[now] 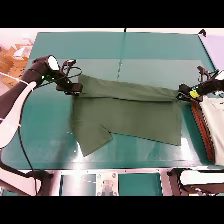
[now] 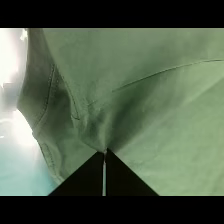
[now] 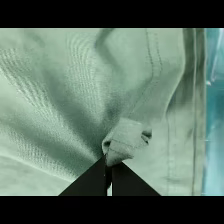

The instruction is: Fold the shirts.

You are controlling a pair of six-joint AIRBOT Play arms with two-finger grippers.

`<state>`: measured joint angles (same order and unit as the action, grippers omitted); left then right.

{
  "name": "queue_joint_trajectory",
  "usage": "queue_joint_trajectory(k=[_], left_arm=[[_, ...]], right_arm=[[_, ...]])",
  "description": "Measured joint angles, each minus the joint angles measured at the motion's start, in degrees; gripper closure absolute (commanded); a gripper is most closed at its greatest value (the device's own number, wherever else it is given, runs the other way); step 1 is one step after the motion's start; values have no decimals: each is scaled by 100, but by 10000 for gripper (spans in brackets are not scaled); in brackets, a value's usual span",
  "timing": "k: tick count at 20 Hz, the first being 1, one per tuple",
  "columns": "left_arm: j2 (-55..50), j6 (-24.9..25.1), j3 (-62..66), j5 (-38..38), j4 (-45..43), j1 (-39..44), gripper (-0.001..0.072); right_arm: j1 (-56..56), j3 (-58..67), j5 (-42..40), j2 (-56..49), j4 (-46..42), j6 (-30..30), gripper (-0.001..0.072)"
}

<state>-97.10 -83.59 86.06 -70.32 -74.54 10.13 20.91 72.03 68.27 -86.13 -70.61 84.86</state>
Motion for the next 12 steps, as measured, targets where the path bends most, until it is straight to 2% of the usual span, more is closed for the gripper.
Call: queue_joint_trajectory(k=[8,9,10,11,12], left_arm=[[0,114,-155,-149,219,0,681],[0,122,-192,-144,286,0,638],[0,142,-221,-136,348,0,306],[0,151,-234,-138,411,-2,103],[0,162,-223,-188,455,-2,101]], right_arm=[[-4,151,378,-151,-789,17,689],[-4,153,413,-186,-833,20,556],[-4,153,474,-212,-892,24,362],[-4,168,553,-232,-933,22,332],[-4,203,638,-243,-957,24,353]])
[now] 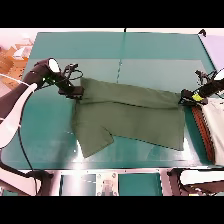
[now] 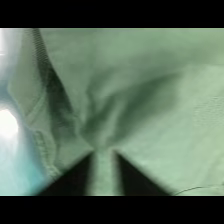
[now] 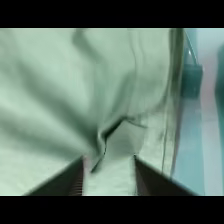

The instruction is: Fold the shirts.

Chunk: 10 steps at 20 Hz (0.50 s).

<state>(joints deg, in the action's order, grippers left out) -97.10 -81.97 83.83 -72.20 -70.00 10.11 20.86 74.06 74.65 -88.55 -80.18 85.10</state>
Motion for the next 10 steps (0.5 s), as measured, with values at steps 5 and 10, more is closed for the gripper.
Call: queue_joint_trajectory(k=[5,10], left_arm=[[31,44,402,-723,105,-2,683],[243,92,498,-1628,114,-2,684]], right_arm=[[0,433,699,63,-254,190,541],[2,42,1027,894,-160,457,693]])
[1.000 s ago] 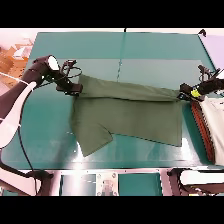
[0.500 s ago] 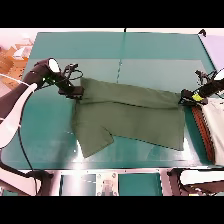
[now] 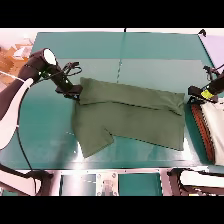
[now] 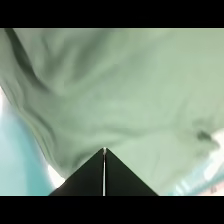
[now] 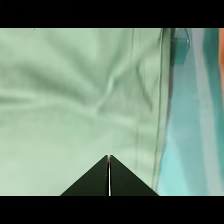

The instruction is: Fold the shirts.

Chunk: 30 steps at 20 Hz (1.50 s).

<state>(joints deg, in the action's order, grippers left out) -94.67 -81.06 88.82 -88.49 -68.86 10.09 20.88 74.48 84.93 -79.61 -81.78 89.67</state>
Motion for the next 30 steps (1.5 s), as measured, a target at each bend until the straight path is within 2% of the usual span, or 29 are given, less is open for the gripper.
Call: queue_joint_trajectory(k=[5,6,7,8,9,10,11,14,16,17,19,21,22,23,26,30], left_arm=[[1506,35,-1641,-9,-409,4,681],[1878,24,-2096,79,-496,2,647],[2253,-13,-2594,184,-570,2,353],[2559,-90,-3042,339,-612,2,171],[2835,-214,-3497,549,-619,4,162],[3029,-317,-3886,756,-601,2,163],[3174,-409,-4271,990,-492,0,162],[3394,-568,-5158,1808,120,7,164],[3462,-590,-5606,2385,570,7,164],[3484,-586,-5810,2612,791,7,164],[3515,-546,-6146,3032,1209,2,241],[3495,-387,-6406,3451,1770,4,244],[3434,-245,-6500,3615,2092,-2,412],[3342,-39,-6581,3792,2350,4,685],[3136,496,-6623,4004,2846,9,683],[3082,811,-6260,3849,2837,4,682]], right_arm=[[94,-1971,59,1843,52,400,693],[153,-2446,66,2291,57,527,692],[212,-2863,63,2710,61,662,689],[278,-3285,70,3139,79,817,611],[337,-3628,55,3501,107,949,445],[387,-3932,26,3818,140,1058,302],[428,-4218,4,4098,195,1150,281],[496,-4800,-116,4566,295,1296,298],[516,-5071,-240,4704,330,1366,365],[527,-5156,-313,4739,348,1403,365],[527,-5270,-474,4769,448,1458,356],[533,-5327,-638,4771,592,1475,350],[533,-5344,-717,4763,654,1482,325],[533,-5357,-772,4756,691,1491,289],[533,-5368,-863,4732,769,1504,278],[549,-5327,-695,4721,695,1521,278]])
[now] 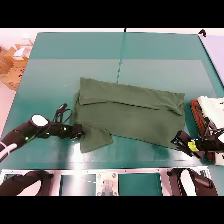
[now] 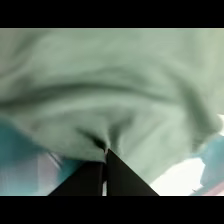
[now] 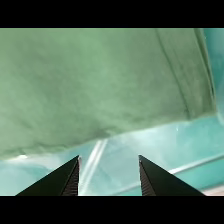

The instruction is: Fold the shirts.

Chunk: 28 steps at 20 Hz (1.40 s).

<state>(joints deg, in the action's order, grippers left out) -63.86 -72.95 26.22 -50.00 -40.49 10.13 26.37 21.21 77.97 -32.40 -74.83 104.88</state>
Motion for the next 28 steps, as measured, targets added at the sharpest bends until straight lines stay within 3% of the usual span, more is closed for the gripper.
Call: queue_joint_trajectory(k=[10,15,21,23,24,27,28], left_arm=[[-13,282,446,-581,-50,2,682],[-13,393,461,-599,-46,2,683],[-13,433,463,-603,33,2,682],[-13,435,466,-603,72,2,682],[-13,437,468,-603,107,2,682],[-13,442,468,-603,162,2,683],[-13,442,468,-612,177,2,683]], right_arm=[[498,-168,140,0,-216,999,279],[535,-758,-702,0,442,1410,279],[535,-1021,-2004,0,1014,1506,285],[531,-1062,-2216,0,1080,1517,390],[531,-1093,-2275,0,1104,1519,392],[527,-1237,-2393,0,1296,1497,648],[527,-1270,-2402,0,1335,1467,691]])
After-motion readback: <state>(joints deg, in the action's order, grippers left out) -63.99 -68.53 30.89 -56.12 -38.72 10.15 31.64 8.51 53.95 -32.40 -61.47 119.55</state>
